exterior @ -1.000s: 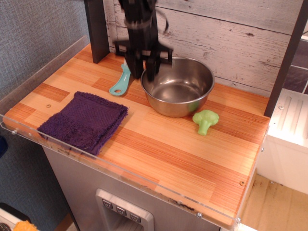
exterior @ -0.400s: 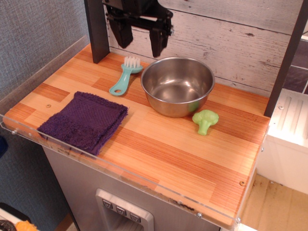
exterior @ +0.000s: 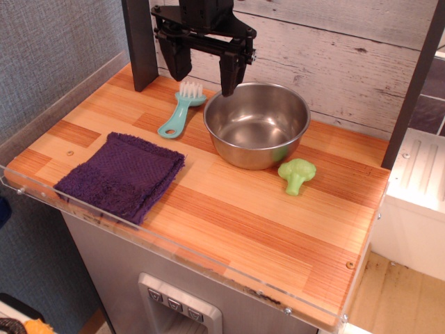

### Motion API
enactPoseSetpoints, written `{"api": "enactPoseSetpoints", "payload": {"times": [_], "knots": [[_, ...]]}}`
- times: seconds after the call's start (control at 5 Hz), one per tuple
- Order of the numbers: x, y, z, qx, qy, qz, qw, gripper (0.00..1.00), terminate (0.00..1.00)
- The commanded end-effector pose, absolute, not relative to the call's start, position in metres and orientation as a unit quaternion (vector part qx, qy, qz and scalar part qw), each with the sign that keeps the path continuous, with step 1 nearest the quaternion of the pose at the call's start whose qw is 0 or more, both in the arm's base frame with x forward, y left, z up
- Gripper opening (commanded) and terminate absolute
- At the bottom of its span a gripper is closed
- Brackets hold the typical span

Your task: Move vessel diagonally from bottom to top

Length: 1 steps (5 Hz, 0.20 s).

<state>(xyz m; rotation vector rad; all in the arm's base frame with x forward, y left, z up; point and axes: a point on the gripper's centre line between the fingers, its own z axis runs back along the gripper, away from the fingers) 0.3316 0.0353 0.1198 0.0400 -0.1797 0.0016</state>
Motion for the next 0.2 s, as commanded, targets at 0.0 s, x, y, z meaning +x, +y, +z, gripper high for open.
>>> {"api": "enactPoseSetpoints", "payload": {"times": [0.0], "knots": [[0.3292, 0.0379, 0.1418, 0.024, -0.122, 0.001, 0.992, 1.00, 1.00]]}}
